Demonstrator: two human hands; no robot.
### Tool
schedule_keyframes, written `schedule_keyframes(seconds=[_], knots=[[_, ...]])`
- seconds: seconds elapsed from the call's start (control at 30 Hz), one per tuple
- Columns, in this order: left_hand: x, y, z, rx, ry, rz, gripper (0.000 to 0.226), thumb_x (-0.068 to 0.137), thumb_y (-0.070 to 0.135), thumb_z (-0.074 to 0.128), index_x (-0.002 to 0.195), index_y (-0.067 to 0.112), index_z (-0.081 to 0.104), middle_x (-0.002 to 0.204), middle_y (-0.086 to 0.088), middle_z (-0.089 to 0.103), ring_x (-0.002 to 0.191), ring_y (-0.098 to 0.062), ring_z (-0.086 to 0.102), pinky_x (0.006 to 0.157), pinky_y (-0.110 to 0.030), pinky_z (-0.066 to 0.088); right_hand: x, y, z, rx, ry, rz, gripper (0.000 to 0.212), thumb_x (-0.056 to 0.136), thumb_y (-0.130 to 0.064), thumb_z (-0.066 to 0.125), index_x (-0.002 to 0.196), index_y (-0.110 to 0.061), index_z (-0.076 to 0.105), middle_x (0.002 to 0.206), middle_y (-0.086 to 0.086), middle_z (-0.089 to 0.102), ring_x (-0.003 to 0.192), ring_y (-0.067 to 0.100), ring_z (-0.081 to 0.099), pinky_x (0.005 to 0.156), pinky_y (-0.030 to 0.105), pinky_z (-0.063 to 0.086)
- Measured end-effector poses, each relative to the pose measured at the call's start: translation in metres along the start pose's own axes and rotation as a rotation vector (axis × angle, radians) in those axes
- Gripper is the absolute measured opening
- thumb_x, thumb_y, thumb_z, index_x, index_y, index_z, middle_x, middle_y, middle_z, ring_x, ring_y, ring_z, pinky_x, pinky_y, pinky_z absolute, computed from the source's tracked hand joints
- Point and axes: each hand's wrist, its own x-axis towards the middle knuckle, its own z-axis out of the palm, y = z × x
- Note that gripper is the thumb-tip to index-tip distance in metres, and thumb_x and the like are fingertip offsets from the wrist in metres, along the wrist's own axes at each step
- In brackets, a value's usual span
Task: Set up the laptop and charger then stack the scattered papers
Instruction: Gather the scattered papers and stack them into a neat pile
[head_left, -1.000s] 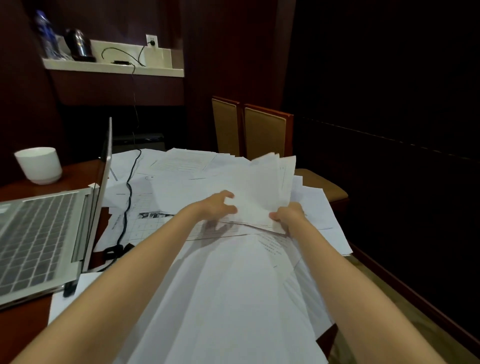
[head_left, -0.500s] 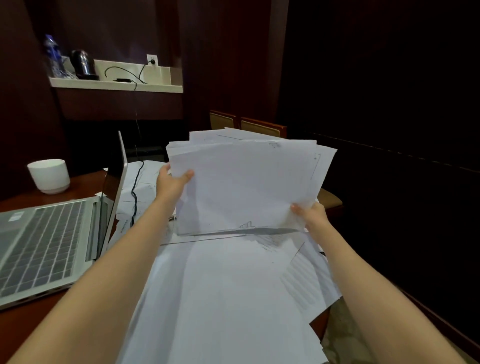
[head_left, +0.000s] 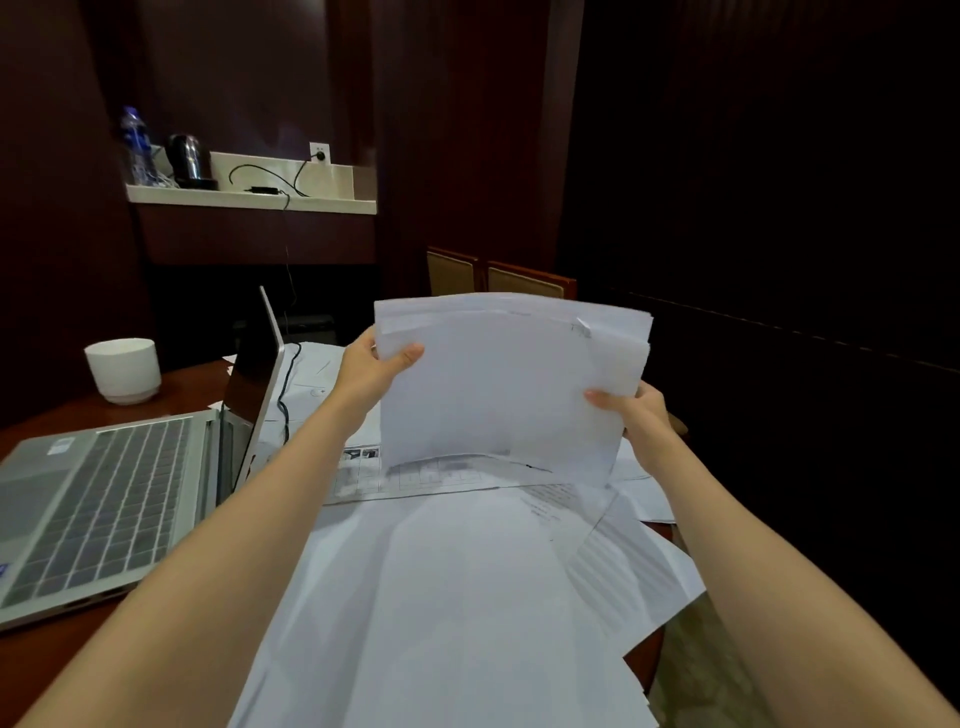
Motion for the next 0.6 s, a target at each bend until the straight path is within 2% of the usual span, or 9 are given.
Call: schedule_keyframes(seconds=[0.1, 0.17, 0.27, 0.33, 0.43, 0.53, 0.6], knots=[[-0.001, 0.001, -0.004, 0.039, -0.023, 0.015, 0.037, 0.089, 0.015, 0.060, 0.125, 0.008, 0.054, 0.118, -0.007, 0.060, 0.102, -0.019, 0.057, 0.081, -0.030, 0.046, -0.001, -0.002, 0.002, -0.010, 0.011, -0.006, 0.031, 0.080, 0.002, 0.066, 0.109, -0.008, 0.057, 0.103, 0.005, 0.061, 0.083, 0.016, 0.060, 0.066, 0.025, 0.048], [-0.003, -0.004, -0.004, 0.049, -0.023, -0.012, 0.037, 0.090, 0.013, 0.059, 0.125, 0.005, 0.055, 0.122, -0.011, 0.060, 0.104, -0.023, 0.057, 0.082, -0.030, 0.045, -0.003, 0.003, 0.003, -0.028, 0.038, 0.021, 0.033, 0.081, 0.000, 0.067, 0.112, -0.005, 0.057, 0.105, 0.007, 0.060, 0.086, 0.020, 0.059, 0.065, 0.025, 0.047], [-0.006, -0.006, -0.001, 0.053, -0.008, -0.046, 0.036, 0.090, 0.012, 0.058, 0.125, 0.003, 0.054, 0.125, -0.013, 0.058, 0.112, -0.027, 0.056, 0.085, -0.031, 0.043, -0.002, 0.007, 0.007, -0.045, 0.062, 0.054, 0.034, 0.083, -0.005, 0.068, 0.115, -0.003, 0.057, 0.107, 0.008, 0.060, 0.091, 0.023, 0.058, 0.077, 0.032, 0.048], [-0.005, -0.002, 0.000, 0.033, 0.016, -0.046, 0.036, 0.091, 0.014, 0.056, 0.126, 0.004, 0.054, 0.123, -0.012, 0.059, 0.104, -0.023, 0.056, 0.084, -0.031, 0.043, -0.002, 0.004, 0.010, -0.050, 0.069, 0.049, 0.035, 0.084, -0.007, 0.067, 0.117, -0.002, 0.057, 0.108, 0.008, 0.059, 0.097, 0.025, 0.056, 0.084, 0.036, 0.046], [-0.002, 0.002, -0.003, 0.004, 0.034, -0.032, 0.036, 0.092, 0.016, 0.057, 0.126, 0.007, 0.053, 0.123, -0.010, 0.059, 0.101, -0.021, 0.057, 0.081, -0.031, 0.044, -0.003, 0.001, 0.011, -0.050, 0.059, 0.040, 0.027, 0.083, -0.008, 0.068, 0.108, -0.007, 0.057, 0.105, 0.007, 0.059, 0.095, 0.024, 0.056, 0.082, 0.036, 0.046], [-0.002, -0.002, -0.008, 0.036, 0.043, -0.044, 0.039, 0.091, 0.018, 0.058, 0.128, 0.007, 0.052, 0.125, -0.011, 0.058, 0.112, -0.028, 0.057, 0.083, -0.032, 0.045, -0.006, 0.007, 0.012, -0.083, 0.047, 0.060, 0.033, 0.083, -0.009, 0.068, 0.114, -0.002, 0.058, 0.110, 0.011, 0.061, 0.095, 0.025, 0.056, 0.083, 0.036, 0.046], [-0.003, -0.004, -0.010, 0.046, 0.065, -0.047, 0.040, 0.091, 0.019, 0.058, 0.129, 0.008, 0.052, 0.124, -0.009, 0.058, 0.112, -0.027, 0.056, 0.085, -0.032, 0.046, -0.008, 0.007, 0.013, -0.097, 0.057, 0.056, 0.033, 0.086, -0.010, 0.065, 0.116, 0.001, 0.058, 0.114, 0.014, 0.061, 0.095, 0.025, 0.056, 0.082, 0.036, 0.046]])
